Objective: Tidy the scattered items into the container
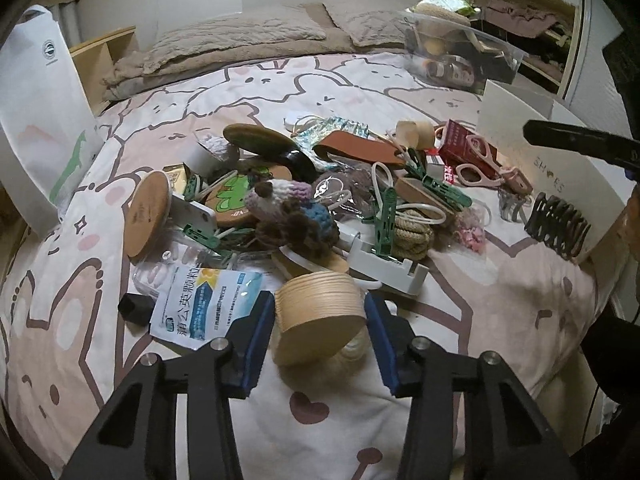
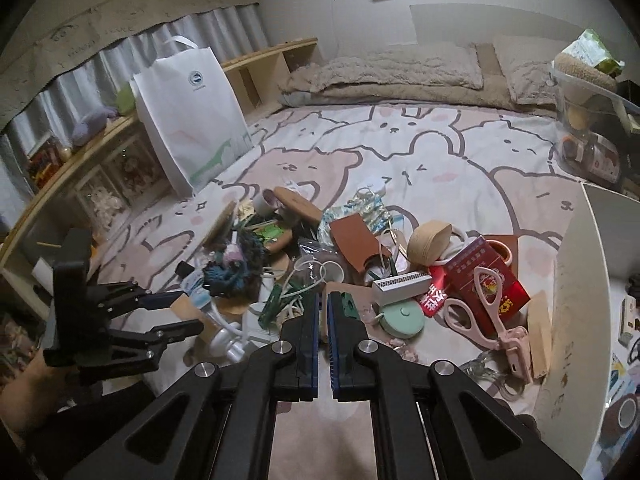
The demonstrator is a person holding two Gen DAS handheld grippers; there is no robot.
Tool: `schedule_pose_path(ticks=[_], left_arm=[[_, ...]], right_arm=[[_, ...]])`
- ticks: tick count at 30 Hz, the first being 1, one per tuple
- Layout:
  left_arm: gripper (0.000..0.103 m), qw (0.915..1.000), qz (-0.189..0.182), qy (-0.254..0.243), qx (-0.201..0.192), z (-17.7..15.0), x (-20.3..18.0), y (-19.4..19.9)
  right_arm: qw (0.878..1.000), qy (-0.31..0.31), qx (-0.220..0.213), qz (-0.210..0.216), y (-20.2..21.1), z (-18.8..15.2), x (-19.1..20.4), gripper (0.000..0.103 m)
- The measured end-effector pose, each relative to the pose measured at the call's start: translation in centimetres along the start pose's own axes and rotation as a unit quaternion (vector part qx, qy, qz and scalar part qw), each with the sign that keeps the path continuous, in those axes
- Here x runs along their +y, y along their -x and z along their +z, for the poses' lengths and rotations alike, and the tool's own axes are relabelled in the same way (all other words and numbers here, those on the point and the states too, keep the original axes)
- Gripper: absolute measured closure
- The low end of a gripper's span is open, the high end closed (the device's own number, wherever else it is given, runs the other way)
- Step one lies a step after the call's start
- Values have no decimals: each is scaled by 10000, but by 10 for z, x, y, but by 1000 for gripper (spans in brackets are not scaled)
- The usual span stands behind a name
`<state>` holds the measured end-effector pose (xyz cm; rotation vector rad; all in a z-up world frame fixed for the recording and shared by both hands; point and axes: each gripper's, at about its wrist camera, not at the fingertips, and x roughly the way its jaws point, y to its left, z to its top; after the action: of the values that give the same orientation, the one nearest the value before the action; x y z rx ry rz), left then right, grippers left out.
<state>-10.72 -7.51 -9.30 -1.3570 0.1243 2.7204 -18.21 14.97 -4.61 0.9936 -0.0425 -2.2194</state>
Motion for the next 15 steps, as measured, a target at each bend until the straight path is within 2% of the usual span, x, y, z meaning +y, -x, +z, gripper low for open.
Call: schedule_pose_path(ticks=[6,15], left_arm=[[57,9998,-88,35,-189,2,0,17],[57,9968,-435,84,-666,9,-4,56]], right_arm=[[10000,18,41,44,8,-3,3,98],[9997,58,32,242,24,-5,11,98]])
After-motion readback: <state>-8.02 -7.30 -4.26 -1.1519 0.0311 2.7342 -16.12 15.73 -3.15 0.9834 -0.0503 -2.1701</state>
